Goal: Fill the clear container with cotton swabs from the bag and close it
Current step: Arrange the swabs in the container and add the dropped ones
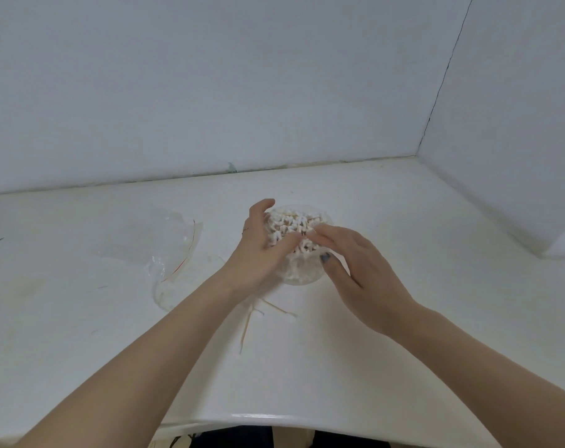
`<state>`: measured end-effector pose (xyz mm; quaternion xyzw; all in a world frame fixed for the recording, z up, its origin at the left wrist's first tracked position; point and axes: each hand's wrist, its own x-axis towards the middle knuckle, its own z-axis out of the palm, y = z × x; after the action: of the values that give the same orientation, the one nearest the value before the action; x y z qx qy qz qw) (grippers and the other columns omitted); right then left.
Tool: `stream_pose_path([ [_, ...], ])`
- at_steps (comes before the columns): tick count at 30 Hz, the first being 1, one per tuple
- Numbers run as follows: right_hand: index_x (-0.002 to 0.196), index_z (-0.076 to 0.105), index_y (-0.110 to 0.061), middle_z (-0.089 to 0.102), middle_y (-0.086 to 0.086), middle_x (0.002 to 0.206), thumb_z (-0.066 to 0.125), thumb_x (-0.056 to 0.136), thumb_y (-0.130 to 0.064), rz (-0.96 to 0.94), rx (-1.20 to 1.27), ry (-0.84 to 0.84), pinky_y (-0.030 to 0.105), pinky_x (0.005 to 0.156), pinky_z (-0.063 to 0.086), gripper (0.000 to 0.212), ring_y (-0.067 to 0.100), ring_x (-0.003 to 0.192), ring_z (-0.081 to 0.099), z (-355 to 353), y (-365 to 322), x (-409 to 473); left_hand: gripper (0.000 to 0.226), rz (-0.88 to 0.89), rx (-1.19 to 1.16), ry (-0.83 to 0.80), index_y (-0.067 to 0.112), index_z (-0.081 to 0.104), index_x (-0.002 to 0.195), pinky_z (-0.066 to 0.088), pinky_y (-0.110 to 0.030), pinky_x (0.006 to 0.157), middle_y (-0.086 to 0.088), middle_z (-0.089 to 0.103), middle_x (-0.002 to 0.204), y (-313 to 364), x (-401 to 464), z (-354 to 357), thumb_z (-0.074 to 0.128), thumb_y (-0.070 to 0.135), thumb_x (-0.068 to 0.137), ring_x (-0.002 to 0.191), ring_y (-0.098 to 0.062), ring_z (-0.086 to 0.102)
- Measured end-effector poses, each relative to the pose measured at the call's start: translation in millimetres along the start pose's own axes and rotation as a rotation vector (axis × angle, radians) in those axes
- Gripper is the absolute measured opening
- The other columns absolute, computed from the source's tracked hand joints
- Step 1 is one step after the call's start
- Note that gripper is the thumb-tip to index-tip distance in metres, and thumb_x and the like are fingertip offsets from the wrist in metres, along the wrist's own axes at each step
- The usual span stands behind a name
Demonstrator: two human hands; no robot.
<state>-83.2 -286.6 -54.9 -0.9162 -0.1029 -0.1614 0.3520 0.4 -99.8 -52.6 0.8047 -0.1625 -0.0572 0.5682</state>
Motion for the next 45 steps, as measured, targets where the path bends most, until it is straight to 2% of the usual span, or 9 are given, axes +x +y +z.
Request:
stream_pose_path([
  [3,0.145,0.05,-0.025,0.046,-0.017,0.15,0.042,0.104,-0.025,0.006,0.016,-0.015,0.014,0.115,0.022,0.042,-0.004,0.141,0.033,2.1,-2.0,1.1,0.085,-0.019,-0.052,-0.028,0.033,0.02,0.155,0.04,-0.029,0.114,0.006,0.031,0.156,-6.9,-4.0,-1.0,0.064,0.048,0.083,0.143,-0.014,0.04],
  [11,0.149,0.037,-0.028,0.054,-0.018,0.141,0.043,0.105,-0.023,0.031,0.046,0.006,0.021,0.111,0.033,0.045,-0.001,0.136,0.042,7.2,-3.4,-2.6,0.069,-0.045,-0.17,-0.006,0.033,0.028,0.146,0.051,-0.006,0.079,-0.001,0.035,0.151,-6.5,1.0,1.4,0.074,0.02,0.096,0.131,-0.014,0.051],
  [15,0.147,0.039,-0.025,0.051,-0.015,0.142,0.044,0.104,-0.023,0.003,0.044,0.063,0.004,0.104,0.028,0.044,-0.004,0.131,0.043,13.6,-4.7,-4.1,0.071,-0.044,-0.093,0.0,0.034,0.027,0.149,0.044,-0.014,0.094,0.004,0.036,0.15,-8.0,2.0,0.0,0.071,0.036,0.094,0.137,-0.016,0.046],
  [18,0.14,0.042,-0.028,0.057,-0.018,0.125,0.04,0.1,-0.031,0.026,0.052,0.119,0.006,0.091,0.036,0.041,0.0,0.114,0.054,12.8,-4.7,-4.2,0.071,-0.062,-0.102,0.01,0.035,0.027,0.149,0.035,-0.025,0.106,0.005,0.034,0.152,-2.8,5.4,-0.3,0.067,0.045,0.092,0.142,-0.015,0.038],
  [23,0.143,0.041,-0.028,0.059,-0.016,0.13,0.044,0.103,-0.025,0.047,0.057,0.102,0.019,0.099,0.04,0.041,0.001,0.122,0.053,11.3,-6.5,-4.5,0.069,-0.037,0.001,-0.013,0.033,0.026,0.151,0.04,-0.01,0.088,0.004,0.033,0.147,-2.8,6.4,2.6,0.068,0.025,0.097,0.125,-0.001,0.048],
  [28,0.136,0.044,-0.024,0.06,-0.02,0.12,0.046,0.103,-0.02,0.056,0.048,0.154,0.002,0.084,0.035,0.034,-0.016,0.092,0.053,10.5,-5.2,-5.2,0.062,-0.052,-0.003,0.03,0.031,0.027,0.151,0.034,-0.022,0.101,0.005,0.03,0.147,5.3,10.7,6.1,0.062,0.028,0.101,0.132,-0.009,0.037],
  [31,0.138,0.044,-0.026,0.055,-0.031,0.122,0.043,0.102,-0.025,0.067,0.073,0.132,0.004,0.092,0.034,0.036,-0.012,0.111,0.052,11.9,-5.7,-6.0,0.06,-0.054,0.02,0.033,0.027,0.027,0.153,0.037,-0.014,0.093,0.003,0.03,0.148,3.6,10.2,9.1,0.06,0.023,0.102,0.124,-0.004,0.044],
  [38,0.139,0.035,-0.035,0.06,-0.017,0.133,0.04,0.101,-0.026,0.01,0.056,0.145,0.021,0.096,0.045,0.04,0.002,0.123,0.055,10.5,-8.1,-9.3,0.062,-0.064,-0.004,0.042,0.028,0.032,0.15,0.037,-0.036,0.116,-0.001,0.033,0.148,8.3,8.7,9.7,0.064,0.022,0.097,0.137,-0.016,0.038],
  [45,0.134,0.049,-0.024,0.064,-0.018,0.124,0.046,0.102,-0.019,0.009,0.002,0.078,0.017,0.098,0.04,0.032,0.0,0.122,0.053,9.2,-3.7,-5.3,0.06,-0.149,-0.078,0.065,0.03,0.03,0.149,0.037,-0.013,0.084,0.003,0.031,0.142,12.2,8.9,16.1,0.063,0.031,0.1,0.118,-0.005,0.046],
])
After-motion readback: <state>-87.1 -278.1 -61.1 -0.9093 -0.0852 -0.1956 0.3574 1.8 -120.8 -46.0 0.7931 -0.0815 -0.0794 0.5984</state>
